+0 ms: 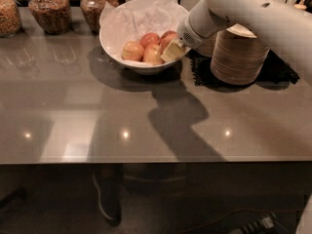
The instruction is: Pick apple from white bowl
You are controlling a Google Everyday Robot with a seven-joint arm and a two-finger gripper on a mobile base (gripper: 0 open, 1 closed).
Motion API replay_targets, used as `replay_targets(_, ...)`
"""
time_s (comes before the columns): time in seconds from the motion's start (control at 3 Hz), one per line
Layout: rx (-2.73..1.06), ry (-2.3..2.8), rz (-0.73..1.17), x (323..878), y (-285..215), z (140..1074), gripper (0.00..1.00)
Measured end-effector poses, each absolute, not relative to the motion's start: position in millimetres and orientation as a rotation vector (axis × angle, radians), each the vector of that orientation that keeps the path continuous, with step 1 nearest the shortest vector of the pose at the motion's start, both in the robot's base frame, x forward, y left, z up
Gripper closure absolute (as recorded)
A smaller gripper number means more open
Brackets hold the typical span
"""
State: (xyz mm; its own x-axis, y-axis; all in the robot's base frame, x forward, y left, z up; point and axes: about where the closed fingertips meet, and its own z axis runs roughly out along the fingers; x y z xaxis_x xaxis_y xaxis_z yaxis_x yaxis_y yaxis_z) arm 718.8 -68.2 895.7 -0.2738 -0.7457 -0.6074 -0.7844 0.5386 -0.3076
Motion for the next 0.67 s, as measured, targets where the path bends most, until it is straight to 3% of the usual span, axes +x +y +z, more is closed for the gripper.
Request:
replay_targets(0.33, -1.244, 2.019, 0.078, 715.9, -64.8, 909.5, 0.95)
replay_targets(0.67, -1.256, 1.956, 0.108, 710.9, -64.8, 937.6, 1.0)
